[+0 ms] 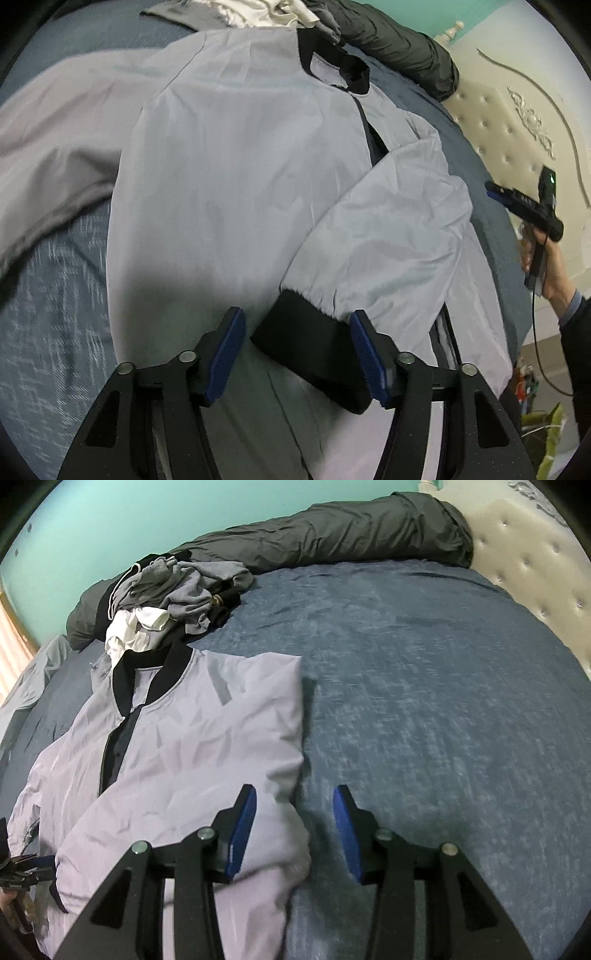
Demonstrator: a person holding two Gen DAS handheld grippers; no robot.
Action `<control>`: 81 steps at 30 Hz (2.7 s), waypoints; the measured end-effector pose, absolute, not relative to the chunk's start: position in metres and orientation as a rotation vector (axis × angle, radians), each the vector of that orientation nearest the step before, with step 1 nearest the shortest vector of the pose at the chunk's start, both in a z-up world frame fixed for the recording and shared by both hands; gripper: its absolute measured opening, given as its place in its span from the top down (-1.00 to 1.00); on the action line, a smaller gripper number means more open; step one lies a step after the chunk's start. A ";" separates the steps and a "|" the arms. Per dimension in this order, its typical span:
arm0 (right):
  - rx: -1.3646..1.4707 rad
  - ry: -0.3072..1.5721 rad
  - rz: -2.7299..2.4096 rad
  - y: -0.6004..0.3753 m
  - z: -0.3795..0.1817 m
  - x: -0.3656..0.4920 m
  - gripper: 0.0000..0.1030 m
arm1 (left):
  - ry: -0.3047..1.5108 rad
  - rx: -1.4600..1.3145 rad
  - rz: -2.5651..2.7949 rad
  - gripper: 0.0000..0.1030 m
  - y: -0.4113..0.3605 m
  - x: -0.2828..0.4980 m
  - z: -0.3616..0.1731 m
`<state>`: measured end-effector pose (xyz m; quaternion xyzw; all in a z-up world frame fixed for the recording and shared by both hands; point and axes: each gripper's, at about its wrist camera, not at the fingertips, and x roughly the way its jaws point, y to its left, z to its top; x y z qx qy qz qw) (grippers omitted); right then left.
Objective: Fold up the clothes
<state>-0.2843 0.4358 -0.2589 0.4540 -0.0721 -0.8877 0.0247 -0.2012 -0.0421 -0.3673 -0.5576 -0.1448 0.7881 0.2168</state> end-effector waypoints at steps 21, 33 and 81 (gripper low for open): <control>1.386 -0.380 -2.738 0.460 -0.245 -0.203 0.15 | -0.340 -1.487 2.169 0.88 -0.053 -0.130 -0.301; 1.387 -0.357 -2.695 0.446 -0.235 -0.211 0.15 | -0.304 -1.579 2.222 0.51 -0.052 -0.137 -0.331; 1.879 0.087 -2.741 0.378 -0.322 -0.530 0.93 | -0.372 -1.451 2.238 0.29 0.006 -0.218 -0.391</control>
